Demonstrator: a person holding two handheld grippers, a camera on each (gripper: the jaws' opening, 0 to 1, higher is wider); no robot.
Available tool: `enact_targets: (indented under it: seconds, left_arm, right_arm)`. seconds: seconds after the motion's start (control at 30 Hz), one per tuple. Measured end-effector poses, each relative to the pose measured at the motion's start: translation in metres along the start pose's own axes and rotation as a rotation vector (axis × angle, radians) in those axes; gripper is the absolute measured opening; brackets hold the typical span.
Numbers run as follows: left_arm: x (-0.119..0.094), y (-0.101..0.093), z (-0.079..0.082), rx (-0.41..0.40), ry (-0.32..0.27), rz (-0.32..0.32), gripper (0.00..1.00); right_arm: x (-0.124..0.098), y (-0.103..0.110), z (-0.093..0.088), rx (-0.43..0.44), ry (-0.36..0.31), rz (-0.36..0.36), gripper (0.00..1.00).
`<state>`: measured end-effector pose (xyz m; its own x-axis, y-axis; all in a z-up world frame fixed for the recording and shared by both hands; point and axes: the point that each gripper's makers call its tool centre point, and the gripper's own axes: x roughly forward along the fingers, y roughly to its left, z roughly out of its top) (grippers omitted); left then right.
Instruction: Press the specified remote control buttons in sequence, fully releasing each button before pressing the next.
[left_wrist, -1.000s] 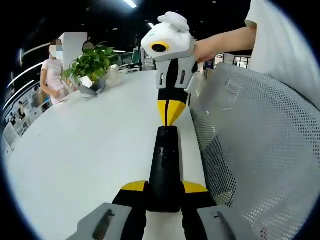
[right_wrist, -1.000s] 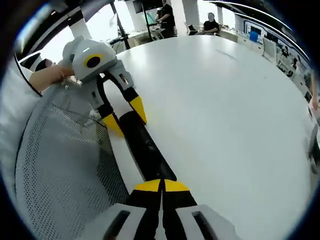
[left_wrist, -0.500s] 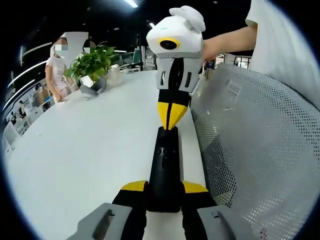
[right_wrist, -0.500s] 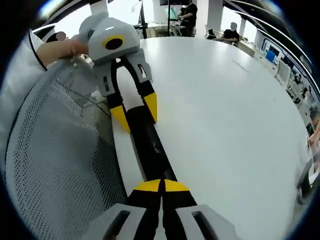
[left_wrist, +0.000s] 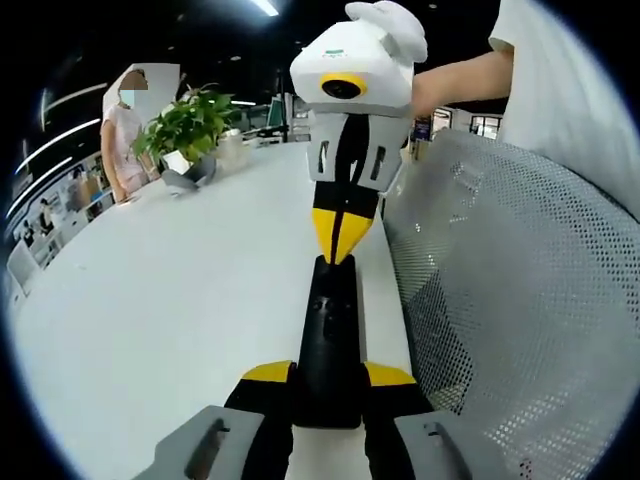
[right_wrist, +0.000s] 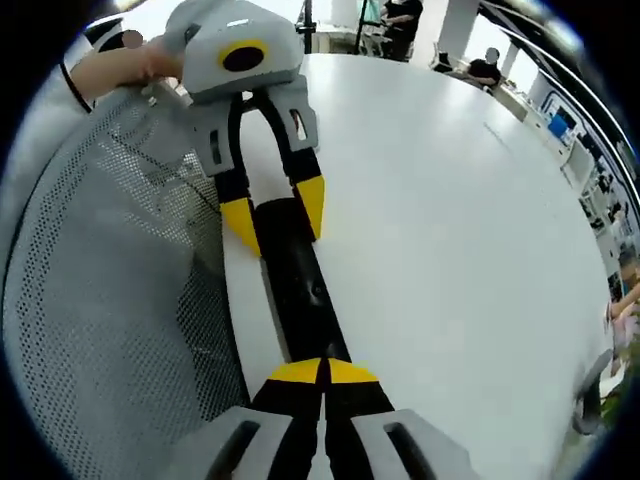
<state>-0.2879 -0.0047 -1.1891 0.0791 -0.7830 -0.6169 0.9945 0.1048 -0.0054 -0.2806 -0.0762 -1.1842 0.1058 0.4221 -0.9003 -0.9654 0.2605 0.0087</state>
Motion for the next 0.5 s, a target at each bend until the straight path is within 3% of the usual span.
enact_targets:
  seconds: [0.07,0.13,0.17,0.23,0.33,0.5]
  left_arm:
    - [-0.001,0.000,-0.001,-0.001,0.000,0.002,0.25]
    - [-0.002,-0.001,-0.001,-0.002,-0.001,0.004,0.25]
    - [-0.002,-0.001,-0.001,-0.003,0.000,0.005,0.25]
    - [-0.002,-0.001,-0.001,-0.005,0.000,0.008,0.25]
    - [-0.003,-0.001,-0.001,-0.006,-0.003,0.008,0.25]
    - [-0.003,0.000,-0.001,-0.003,-0.003,0.005,0.25]
  right_arm:
    - [-0.001,0.000,0.002,0.016,-0.091,0.022,0.00]
    - [-0.003,-0.001,0.001,0.103,-0.157,0.055,0.00]
    - [-0.004,0.000,0.000,0.177,-0.166,0.079,0.00]
    - [-0.005,-0.001,0.003,0.211,-0.185,0.081,0.00]
    - [-0.007,0.001,0.018,0.146,-0.221,0.051,0.00]
    - [0.002,0.004,0.010,-0.012,-0.098,0.048,0.00]
